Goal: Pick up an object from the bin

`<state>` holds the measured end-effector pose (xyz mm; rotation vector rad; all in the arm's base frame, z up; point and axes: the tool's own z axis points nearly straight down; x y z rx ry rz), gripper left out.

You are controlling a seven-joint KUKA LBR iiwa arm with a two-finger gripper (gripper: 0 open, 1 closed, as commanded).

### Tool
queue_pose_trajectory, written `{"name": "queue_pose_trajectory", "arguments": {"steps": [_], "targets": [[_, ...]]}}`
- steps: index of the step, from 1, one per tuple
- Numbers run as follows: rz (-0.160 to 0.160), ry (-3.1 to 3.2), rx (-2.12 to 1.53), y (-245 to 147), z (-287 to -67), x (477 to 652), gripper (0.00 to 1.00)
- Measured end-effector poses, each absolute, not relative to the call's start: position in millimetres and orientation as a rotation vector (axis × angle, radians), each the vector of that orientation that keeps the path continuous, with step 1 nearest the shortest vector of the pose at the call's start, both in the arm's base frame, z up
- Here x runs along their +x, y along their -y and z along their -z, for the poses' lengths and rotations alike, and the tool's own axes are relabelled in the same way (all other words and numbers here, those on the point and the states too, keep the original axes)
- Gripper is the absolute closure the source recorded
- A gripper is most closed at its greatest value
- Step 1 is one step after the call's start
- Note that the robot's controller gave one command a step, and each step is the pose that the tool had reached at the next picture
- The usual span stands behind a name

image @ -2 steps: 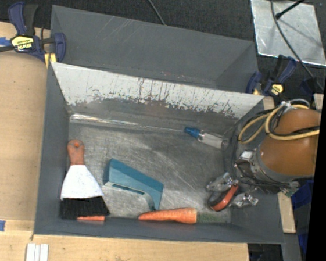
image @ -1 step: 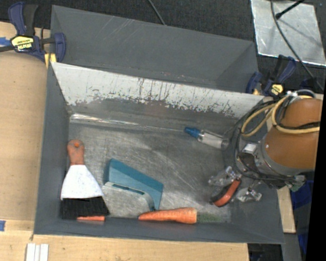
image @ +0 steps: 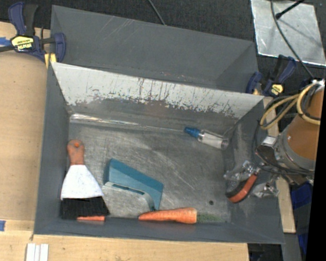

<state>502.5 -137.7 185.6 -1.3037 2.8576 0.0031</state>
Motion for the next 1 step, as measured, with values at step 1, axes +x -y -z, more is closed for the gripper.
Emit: {"name": "queue_pose_trajectory", "arguments": {"steps": [1], "targets": [[0.003, -2.869, -1.270, 122.3, -217.3, 525.2, 1.00]]}}
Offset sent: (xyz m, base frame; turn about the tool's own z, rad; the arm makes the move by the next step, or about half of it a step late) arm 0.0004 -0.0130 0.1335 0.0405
